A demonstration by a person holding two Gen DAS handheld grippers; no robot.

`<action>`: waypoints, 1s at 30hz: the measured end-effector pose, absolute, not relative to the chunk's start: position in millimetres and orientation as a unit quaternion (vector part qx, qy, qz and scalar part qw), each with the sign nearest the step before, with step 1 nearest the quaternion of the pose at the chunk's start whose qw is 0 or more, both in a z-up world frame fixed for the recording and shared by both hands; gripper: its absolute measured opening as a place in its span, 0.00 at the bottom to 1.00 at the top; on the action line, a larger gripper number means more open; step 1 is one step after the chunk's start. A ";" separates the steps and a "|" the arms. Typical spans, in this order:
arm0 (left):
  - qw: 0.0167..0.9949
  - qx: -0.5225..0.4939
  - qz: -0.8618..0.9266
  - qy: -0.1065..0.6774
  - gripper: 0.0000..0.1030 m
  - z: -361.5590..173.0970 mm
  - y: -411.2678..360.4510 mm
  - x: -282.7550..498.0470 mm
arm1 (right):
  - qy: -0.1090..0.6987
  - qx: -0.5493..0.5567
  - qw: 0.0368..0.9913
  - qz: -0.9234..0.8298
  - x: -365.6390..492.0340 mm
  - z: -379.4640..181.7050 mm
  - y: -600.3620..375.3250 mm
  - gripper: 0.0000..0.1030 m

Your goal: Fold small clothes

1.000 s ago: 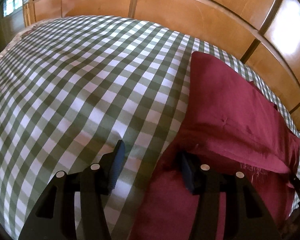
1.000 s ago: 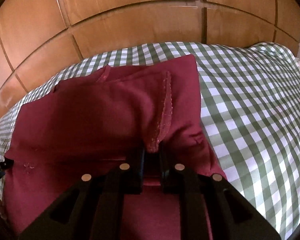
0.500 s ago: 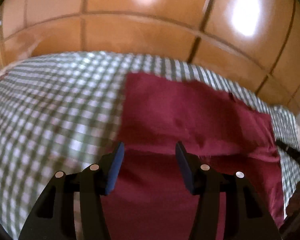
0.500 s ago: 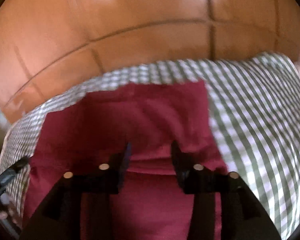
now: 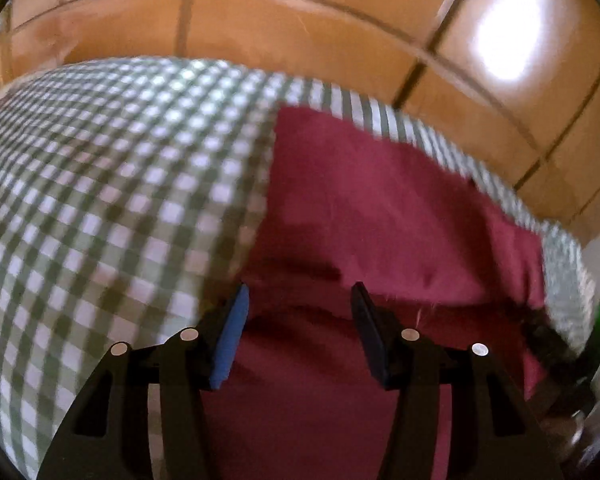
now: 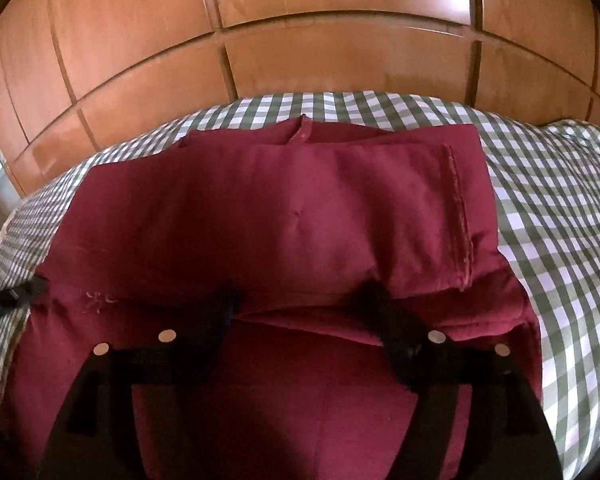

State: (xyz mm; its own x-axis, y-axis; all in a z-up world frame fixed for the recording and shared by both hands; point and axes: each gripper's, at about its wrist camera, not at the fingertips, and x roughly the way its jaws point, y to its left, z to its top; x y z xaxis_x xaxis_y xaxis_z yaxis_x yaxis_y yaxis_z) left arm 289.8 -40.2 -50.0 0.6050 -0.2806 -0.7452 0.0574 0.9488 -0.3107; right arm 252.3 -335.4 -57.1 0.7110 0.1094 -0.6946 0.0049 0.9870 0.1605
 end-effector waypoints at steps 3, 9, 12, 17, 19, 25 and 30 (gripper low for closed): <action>0.897 -0.148 -0.071 0.410 0.51 -33.7 -27.3 298.5 | 0.378 0.074 0.922 0.030 253.2 -56.1 -333.8 0.72; 0.908 -0.104 -0.088 0.397 0.51 -23.3 -51.7 329.9 | 0.377 0.078 0.922 0.034 253.8 -58.3 -333.9 0.75; 0.910 -0.056 -0.114 0.394 0.51 -29.7 -84.0 338.1 | 0.376 0.081 0.922 0.036 253.3 -58.3 -334.2 0.75; 0.894 -0.045 -0.091 0.436 0.51 -68.4 -93.8 374.1 | 0.376 0.084 0.922 0.038 252.6 -58.0 -333.8 0.76; 0.896 -0.048 -0.095 0.430 0.51 -78.3 -88.0 380.9 | 0.377 0.084 0.922 0.042 253.2 -58.4 -333.2 0.78; 0.899 -0.051 -0.098 0.424 0.51 -81.9 -83.0 378.9 | 0.380 0.074 0.921 0.043 254.8 -60.1 -328.7 0.83; 0.905 -0.045 -0.068 0.417 0.51 -65.4 -78.1 335.3 | 0.380 0.073 0.921 0.043 254.7 -62.0 -327.6 0.85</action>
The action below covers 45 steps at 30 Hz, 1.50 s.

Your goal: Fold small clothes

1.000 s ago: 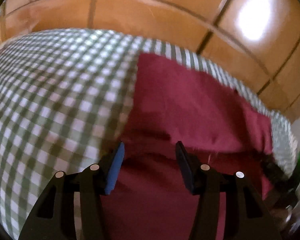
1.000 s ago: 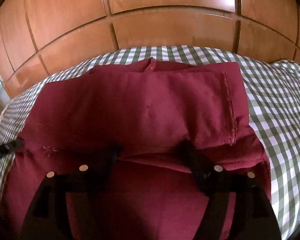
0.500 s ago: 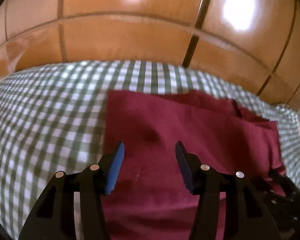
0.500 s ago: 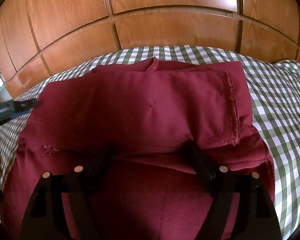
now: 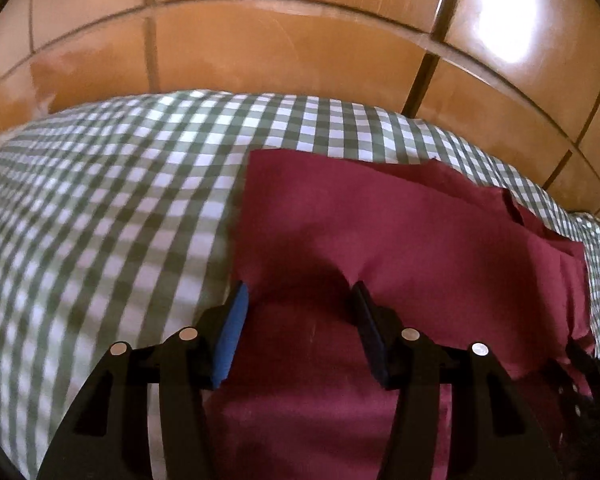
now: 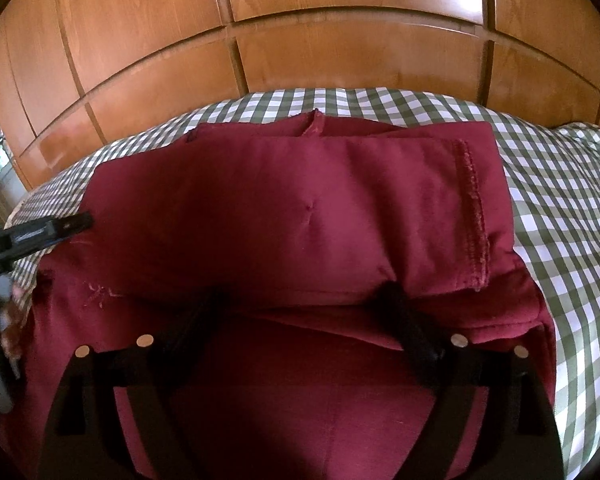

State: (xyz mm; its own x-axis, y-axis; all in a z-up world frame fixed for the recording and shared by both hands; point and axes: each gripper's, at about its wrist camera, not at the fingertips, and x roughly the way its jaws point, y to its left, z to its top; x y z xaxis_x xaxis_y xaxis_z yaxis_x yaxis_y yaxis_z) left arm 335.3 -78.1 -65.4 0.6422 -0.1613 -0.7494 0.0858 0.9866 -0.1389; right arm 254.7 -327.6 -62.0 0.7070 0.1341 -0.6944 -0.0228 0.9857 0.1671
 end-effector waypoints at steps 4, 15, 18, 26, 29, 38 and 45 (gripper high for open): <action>0.902 -0.039 -0.058 0.425 0.57 -67.5 -79.7 293.8 | 0.381 0.069 0.921 0.041 254.9 -63.3 -326.3 0.85; 0.898 -0.034 -0.051 0.436 0.60 -91.6 -53.1 191.9 | 0.381 0.052 0.923 0.031 253.5 -63.7 -322.8 0.87; 0.900 -0.031 -0.055 0.431 0.60 -92.0 -50.0 179.3 | 0.383 0.034 0.923 0.016 252.8 -63.6 -318.0 0.90; 0.892 -0.043 -0.071 0.444 0.60 -83.6 -39.7 166.1 | 0.411 0.008 0.912 -0.013 234.7 -56.3 -315.8 0.97; 0.888 -0.039 -0.091 0.448 0.60 -82.3 -33.0 152.5 | 0.406 0.015 0.914 -0.012 205.2 -48.5 -331.7 0.97; 0.862 -0.042 -0.155 0.482 0.59 -78.6 -12.4 104.8 | 0.437 0.098 0.893 -0.032 102.5 -51.2 -414.5 0.96; 0.823 -0.027 -0.201 0.530 0.48 -86.5 -15.2 66.2 | 0.497 0.133 0.857 0.019 39.8 -66.7 -422.0 0.67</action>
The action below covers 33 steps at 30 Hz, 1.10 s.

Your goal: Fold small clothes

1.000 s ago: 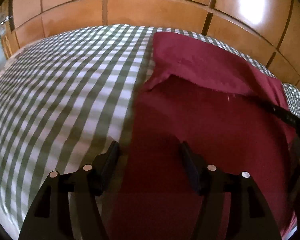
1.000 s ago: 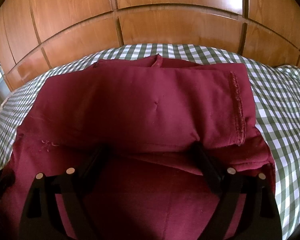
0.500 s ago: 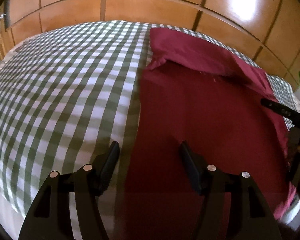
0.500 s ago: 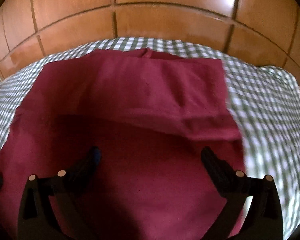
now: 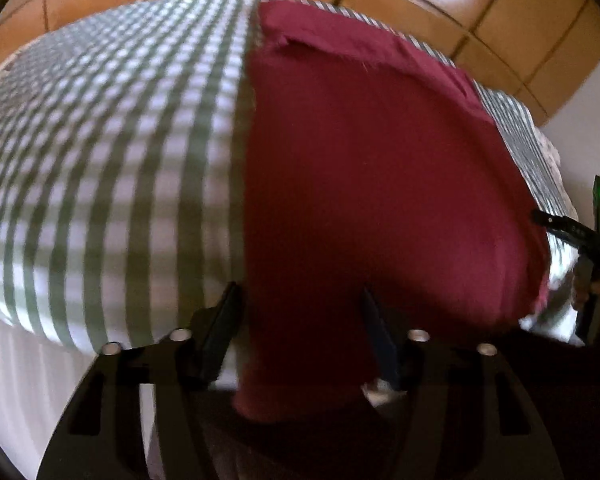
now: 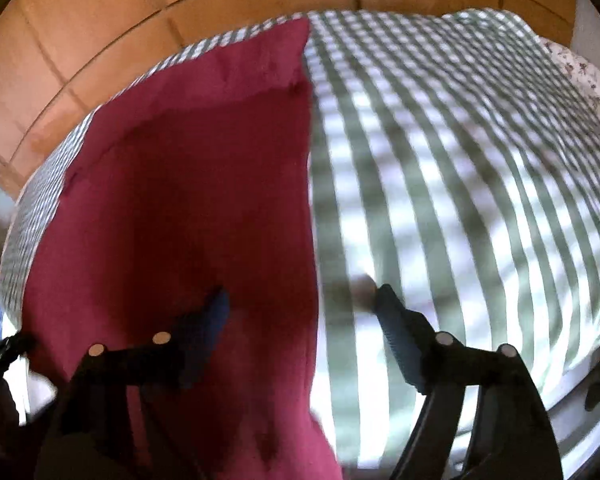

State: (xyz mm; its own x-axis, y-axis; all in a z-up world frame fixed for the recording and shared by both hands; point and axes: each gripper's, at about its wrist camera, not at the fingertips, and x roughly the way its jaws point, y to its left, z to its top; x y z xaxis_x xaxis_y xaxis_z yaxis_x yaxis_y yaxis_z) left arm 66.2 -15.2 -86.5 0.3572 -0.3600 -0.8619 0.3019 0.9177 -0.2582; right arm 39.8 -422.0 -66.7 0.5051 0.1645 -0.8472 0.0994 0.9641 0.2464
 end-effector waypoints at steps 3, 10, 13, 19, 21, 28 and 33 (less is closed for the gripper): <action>0.815 -0.008 -0.209 0.540 0.29 -91.3 -19.6 58.2 | 0.522 0.129 0.841 0.054 22.8 -70.6 -406.6 0.63; 0.810 -0.081 -0.244 0.526 0.09 -69.5 -6.2 70.2 | 0.539 0.138 0.822 0.119 20.4 -62.3 -385.8 0.11; 0.808 -0.140 -0.279 0.499 0.08 -47.6 -0.5 83.0 | 0.496 0.201 0.832 0.145 35.6 -40.0 -395.6 0.11; 0.817 -0.190 -0.294 0.458 0.08 -23.0 -11.0 141.4 | 0.441 0.276 0.842 0.142 84.5 -24.9 -414.4 0.10; 0.822 -0.201 -0.285 0.450 0.07 -19.3 -16.7 169.3 | 0.435 0.290 0.843 0.125 106.7 -25.7 -422.6 0.10; 0.850 -0.192 -0.208 0.445 0.06 -14.9 -21.5 242.9 | 0.441 0.325 0.832 0.088 173.1 -46.6 -445.6 0.20; 0.858 -0.218 -0.157 0.437 0.59 -22.5 3.9 250.1 | 0.397 0.335 0.849 0.098 157.3 -31.9 -460.5 0.83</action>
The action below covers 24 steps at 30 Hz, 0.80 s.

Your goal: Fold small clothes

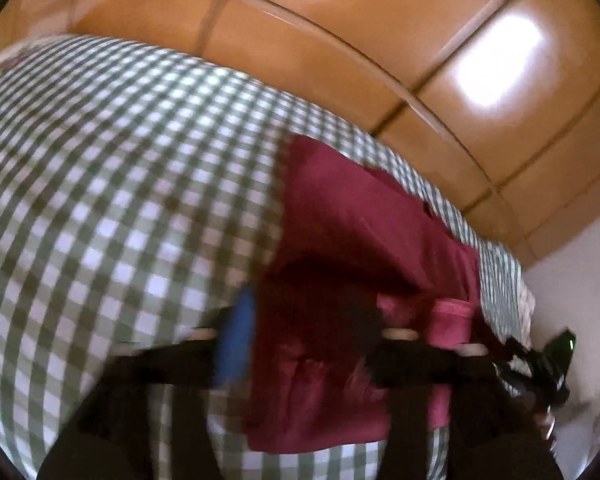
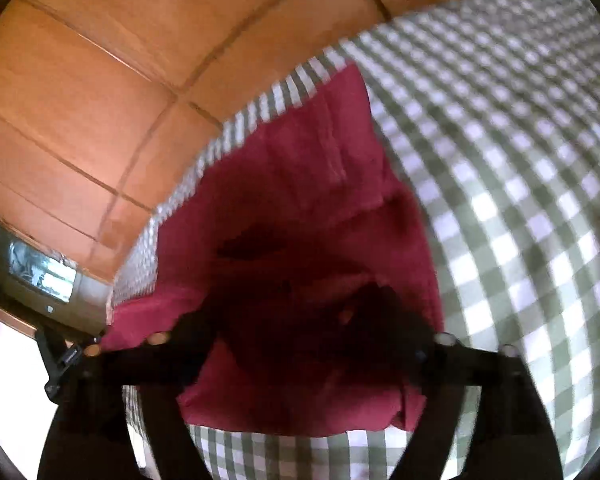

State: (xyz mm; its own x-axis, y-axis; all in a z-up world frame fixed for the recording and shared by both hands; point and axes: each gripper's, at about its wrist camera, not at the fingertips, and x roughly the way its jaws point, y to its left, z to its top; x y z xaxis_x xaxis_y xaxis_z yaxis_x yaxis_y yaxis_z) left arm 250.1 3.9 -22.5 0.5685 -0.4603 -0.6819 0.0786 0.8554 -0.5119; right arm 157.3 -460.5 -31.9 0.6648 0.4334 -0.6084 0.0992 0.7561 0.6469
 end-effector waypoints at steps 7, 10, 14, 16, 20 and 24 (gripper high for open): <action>0.831 -0.217 -0.181 0.478 0.60 -67.8 20.3 216.7 | 0.409 0.252 0.875 0.057 108.0 -37.9 -464.2 0.86; 0.828 -0.200 -0.201 0.484 0.60 -77.6 5.3 200.3 | 0.426 0.215 0.878 0.046 106.6 -53.7 -451.2 0.86; 0.825 -0.185 -0.219 0.487 0.40 -76.8 -12.0 200.6 | 0.436 0.195 0.878 0.031 125.9 -73.3 -436.4 0.58; 0.831 -0.157 -0.212 0.489 0.26 -76.4 -16.4 199.9 | 0.439 0.174 0.881 0.021 128.4 -77.3 -431.5 0.44; 0.828 -0.160 -0.222 0.490 0.15 -75.9 -6.5 190.8 | 0.438 0.190 0.877 0.044 114.8 -71.8 -437.4 0.26; 0.823 -0.151 -0.232 0.496 0.14 -76.7 -2.4 170.9 | 0.446 0.189 0.873 0.059 88.4 -65.4 -434.0 0.24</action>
